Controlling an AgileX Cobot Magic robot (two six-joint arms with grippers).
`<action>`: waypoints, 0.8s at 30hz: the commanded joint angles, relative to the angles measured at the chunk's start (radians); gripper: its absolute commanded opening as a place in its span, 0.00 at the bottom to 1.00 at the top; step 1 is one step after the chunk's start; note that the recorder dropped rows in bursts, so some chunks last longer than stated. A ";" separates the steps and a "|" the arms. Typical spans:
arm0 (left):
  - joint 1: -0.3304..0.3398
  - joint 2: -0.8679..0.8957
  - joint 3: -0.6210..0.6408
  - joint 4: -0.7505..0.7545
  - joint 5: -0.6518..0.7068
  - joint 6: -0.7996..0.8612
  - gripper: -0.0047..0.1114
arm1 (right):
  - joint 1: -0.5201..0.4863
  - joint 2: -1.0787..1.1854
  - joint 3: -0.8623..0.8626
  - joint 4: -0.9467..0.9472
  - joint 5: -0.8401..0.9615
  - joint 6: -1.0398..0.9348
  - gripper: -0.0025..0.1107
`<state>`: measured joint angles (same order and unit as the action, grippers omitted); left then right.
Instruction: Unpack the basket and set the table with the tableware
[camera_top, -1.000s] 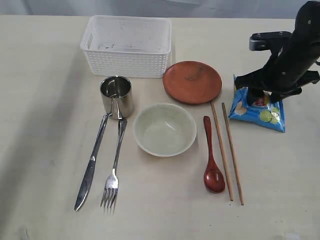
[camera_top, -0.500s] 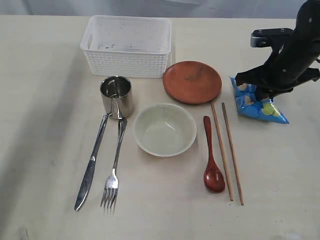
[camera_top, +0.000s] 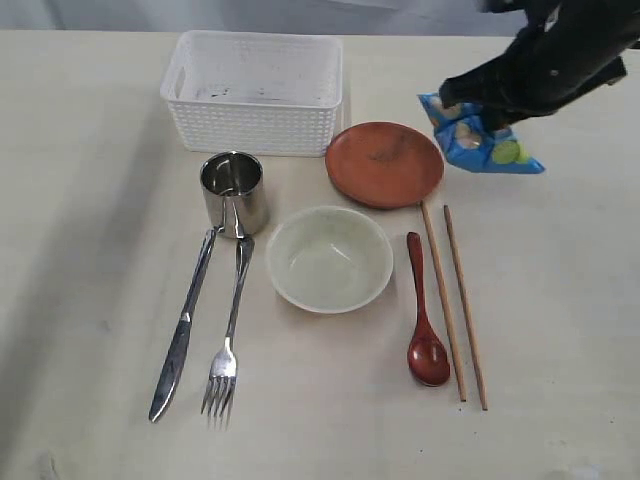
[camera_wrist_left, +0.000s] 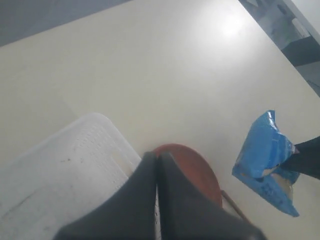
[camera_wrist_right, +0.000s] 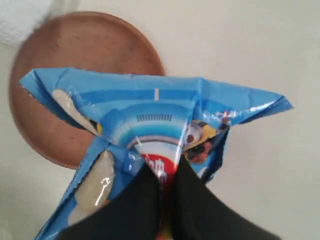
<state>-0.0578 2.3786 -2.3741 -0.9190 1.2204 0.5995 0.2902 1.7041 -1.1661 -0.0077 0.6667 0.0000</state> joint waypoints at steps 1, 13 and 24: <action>-0.005 -0.013 0.006 0.000 0.001 0.006 0.04 | 0.083 0.064 -0.054 0.008 -0.064 0.000 0.02; -0.005 -0.013 0.006 0.025 0.001 0.006 0.04 | 0.131 0.274 -0.198 0.008 -0.029 -0.017 0.04; -0.005 -0.013 0.006 0.025 0.001 0.010 0.04 | 0.131 0.219 -0.206 0.008 -0.020 -0.045 0.53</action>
<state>-0.0578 2.3786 -2.3741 -0.8966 1.2204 0.6013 0.4263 1.9652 -1.3642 0.0000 0.6417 -0.0365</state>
